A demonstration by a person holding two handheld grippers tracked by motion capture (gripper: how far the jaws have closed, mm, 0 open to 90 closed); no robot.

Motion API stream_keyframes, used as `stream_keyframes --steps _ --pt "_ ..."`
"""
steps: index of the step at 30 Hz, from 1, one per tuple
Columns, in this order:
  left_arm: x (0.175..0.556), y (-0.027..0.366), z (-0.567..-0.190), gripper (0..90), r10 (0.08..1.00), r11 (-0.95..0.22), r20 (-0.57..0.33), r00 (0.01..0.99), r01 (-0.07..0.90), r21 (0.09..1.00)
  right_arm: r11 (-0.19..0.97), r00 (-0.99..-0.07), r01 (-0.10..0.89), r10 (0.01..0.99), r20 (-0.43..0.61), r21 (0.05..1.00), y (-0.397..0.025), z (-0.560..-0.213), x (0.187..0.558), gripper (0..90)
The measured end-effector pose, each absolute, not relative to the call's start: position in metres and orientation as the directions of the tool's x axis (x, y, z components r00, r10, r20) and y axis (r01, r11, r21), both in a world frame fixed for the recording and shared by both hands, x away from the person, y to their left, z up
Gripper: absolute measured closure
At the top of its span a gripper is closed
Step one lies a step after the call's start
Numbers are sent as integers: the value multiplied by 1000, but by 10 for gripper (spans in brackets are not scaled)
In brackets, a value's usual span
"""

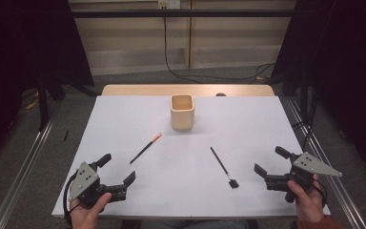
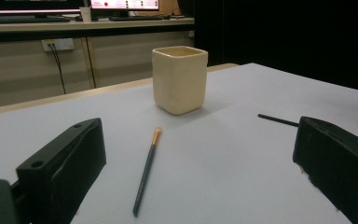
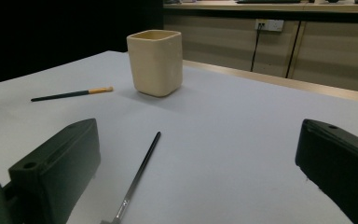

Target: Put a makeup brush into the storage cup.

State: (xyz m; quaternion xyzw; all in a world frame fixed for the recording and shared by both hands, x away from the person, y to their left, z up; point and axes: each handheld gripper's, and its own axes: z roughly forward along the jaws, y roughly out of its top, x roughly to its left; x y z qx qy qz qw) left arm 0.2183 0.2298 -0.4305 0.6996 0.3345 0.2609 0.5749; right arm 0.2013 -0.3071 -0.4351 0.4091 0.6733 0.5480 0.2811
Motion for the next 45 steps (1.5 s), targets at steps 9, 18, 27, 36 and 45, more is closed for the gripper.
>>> stream_keyframes --steps 9,18,27,36,45 --pt "220 230 -431 24 763 -115 -32 645 184 976 66 -529 253 845 81 965 -308 -436 202 0" --pt "217 232 -429 32 756 -103 -44 653 186 977 58 -543 249 835 90 967 -305 -434 200 0" --pt "220 228 -427 29 740 -106 -56 671 199 974 73 -561 248 824 82 966 -303 -435 200 0" --pt "225 216 -417 39 724 -134 -36 688 192 972 70 -574 251 814 90 965 -302 -435 200 0" --pt "239 206 -420 40 703 -180 -11 711 193 965 65 -572 253 814 95 965 -302 -435 200 0"
